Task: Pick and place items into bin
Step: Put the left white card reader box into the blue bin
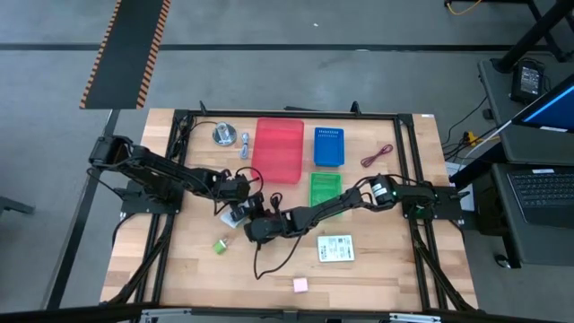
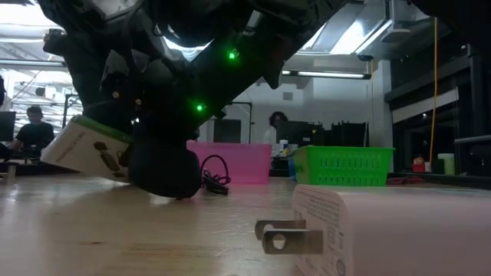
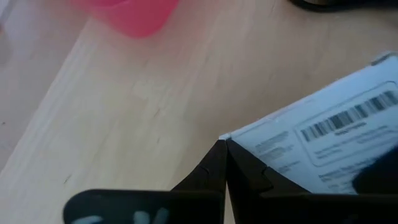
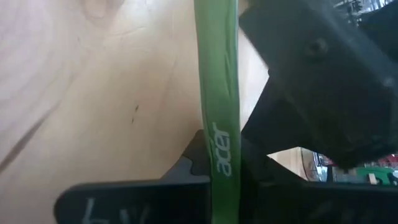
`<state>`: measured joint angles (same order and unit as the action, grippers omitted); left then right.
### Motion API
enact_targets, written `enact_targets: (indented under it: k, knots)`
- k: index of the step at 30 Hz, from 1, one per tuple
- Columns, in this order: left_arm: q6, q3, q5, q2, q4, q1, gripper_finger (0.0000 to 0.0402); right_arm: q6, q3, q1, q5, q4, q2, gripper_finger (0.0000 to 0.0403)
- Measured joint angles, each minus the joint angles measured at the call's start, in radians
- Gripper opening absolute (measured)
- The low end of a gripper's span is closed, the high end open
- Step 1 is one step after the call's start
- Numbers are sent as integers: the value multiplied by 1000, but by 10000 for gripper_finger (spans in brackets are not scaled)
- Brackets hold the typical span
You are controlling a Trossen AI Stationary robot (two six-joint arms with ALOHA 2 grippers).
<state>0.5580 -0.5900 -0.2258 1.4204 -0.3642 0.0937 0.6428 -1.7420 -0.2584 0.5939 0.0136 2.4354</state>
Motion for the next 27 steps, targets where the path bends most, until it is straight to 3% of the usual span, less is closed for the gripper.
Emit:
enact_targets:
  k: [10,27]
  knots:
    - [-70,2,-50,-68,-10,7,2,-108,4,-9,-83,-227,-125,14]
    - [-232,0,-303,-410,-6,121,2,-245,2,-14,-45,-477,-296,13]
